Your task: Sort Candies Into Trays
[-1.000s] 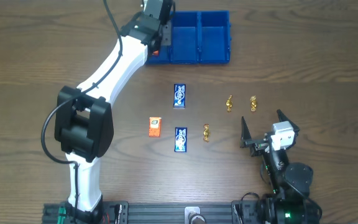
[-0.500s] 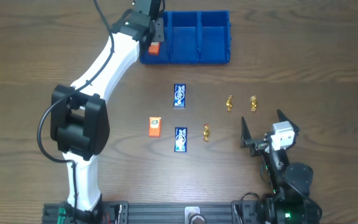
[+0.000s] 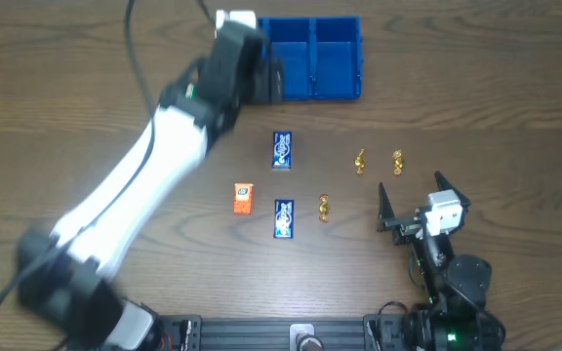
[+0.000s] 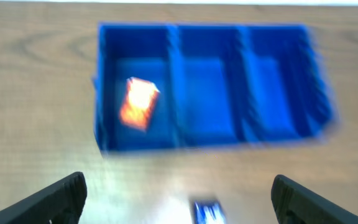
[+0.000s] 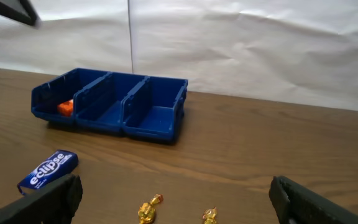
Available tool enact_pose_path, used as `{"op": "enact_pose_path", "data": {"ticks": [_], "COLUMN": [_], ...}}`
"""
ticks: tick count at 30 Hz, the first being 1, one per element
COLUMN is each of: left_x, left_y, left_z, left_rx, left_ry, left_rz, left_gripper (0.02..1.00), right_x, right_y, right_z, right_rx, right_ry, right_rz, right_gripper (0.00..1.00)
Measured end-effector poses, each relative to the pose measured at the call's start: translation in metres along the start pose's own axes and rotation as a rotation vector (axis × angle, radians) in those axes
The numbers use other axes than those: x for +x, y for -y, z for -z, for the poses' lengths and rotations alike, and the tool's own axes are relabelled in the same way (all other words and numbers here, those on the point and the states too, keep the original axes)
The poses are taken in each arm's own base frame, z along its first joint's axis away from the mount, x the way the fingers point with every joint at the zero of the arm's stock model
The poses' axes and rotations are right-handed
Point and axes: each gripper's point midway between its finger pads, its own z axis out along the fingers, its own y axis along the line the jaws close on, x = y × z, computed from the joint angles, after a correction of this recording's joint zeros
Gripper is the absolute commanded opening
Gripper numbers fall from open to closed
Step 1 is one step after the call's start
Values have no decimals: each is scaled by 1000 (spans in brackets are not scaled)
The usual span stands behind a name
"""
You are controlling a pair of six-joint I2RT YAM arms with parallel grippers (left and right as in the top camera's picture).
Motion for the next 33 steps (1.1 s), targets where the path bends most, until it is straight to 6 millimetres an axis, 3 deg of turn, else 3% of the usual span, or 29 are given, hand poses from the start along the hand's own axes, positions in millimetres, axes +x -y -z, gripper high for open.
{"op": "enact_pose_path", "data": {"ticks": [2,4,5,6,8,9,10,16,20,26,30,33], "left_x": [34,98,117,162,229,233,251,244,255,260,259,258], "left_y": [8,3,0,-10,-32,-35,-44,-37,-41,-45,-47,-48], "left_z": [22,19,15,7,1,1,1,-9,-19,-27,-28,-28], "left_rx": [37,18,7,-25,-94,-100,-126,-107,-131,-158,-170,-176], "left_ry": [5,-86,-122,-206,-336,-346,-373,-317,-343,-345,-337,-331], "left_rz": [16,2,-6,-23,-27,-27,0,51,41,40,38,41], "left_gripper": [998,998,998,996,972,950,941,910,864,487,340,290], "right_x": [0,0,0,0,0,0,0,0,0,0,0,0], "right_y": [0,0,0,0,0,0,0,0,0,0,0,0], "right_z": [0,0,0,0,0,0,0,0,0,0,0,0], "right_rx": [0,0,0,0,0,0,0,0,0,0,0,0], "right_ry": [0,-1,-1,0,-1,-1,-1,-1,-1,-1,-1,-1], "right_rz": [0,0,0,0,0,0,0,0,0,0,0,0], "right_gripper": [998,998,998,998,998,998,998,998,998,998,998,998]}}
